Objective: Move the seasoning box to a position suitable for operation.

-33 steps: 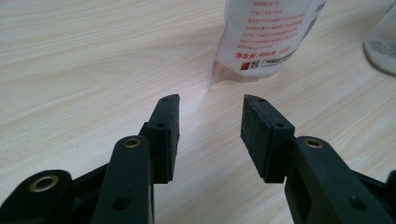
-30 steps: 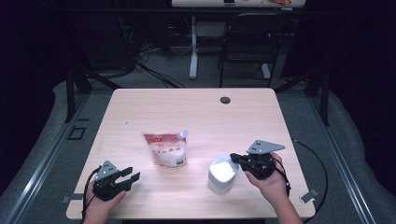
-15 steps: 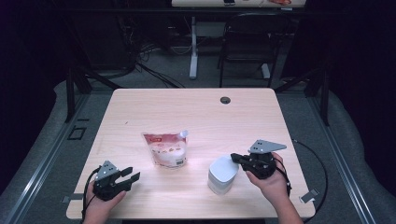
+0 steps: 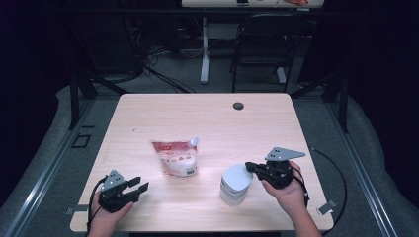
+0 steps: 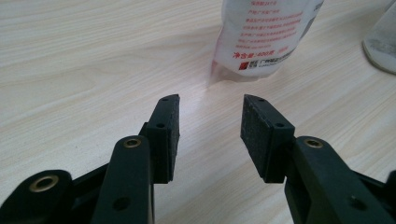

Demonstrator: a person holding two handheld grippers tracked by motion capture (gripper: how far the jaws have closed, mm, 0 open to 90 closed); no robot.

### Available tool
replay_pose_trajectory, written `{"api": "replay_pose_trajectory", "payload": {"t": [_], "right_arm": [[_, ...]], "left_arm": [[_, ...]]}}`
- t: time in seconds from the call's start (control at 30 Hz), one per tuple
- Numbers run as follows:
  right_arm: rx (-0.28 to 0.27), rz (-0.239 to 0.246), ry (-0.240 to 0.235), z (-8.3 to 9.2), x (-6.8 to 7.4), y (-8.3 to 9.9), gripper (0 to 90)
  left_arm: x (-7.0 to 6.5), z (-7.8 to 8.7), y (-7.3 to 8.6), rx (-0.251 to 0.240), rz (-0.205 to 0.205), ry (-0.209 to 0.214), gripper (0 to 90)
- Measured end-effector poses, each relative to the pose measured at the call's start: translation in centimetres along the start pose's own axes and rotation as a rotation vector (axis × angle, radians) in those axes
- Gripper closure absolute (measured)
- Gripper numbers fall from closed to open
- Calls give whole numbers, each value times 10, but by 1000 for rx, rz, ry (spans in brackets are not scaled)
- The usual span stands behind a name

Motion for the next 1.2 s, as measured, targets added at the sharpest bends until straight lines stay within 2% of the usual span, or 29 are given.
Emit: {"api": "replay_pose_trajectory", "payload": {"t": [0.53,1.2], "right_arm": [[-6,-28,-3,0,-4,2,900],[14,-31,6,0,-8,5,900]], "left_arm": [[0,0,0,2,2,-1,573],[0,0,0,1,4,-2,573]]}}
Point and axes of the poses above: each handheld gripper's, and its own axes: z roughly backward along the jaws, y roughly out of its underside, x roughly to its left, the point moved 3 cm from there along -z, roughly forward along the jaws, and after that the axes turned 3 degrees about -x, right-handed, at the moved point
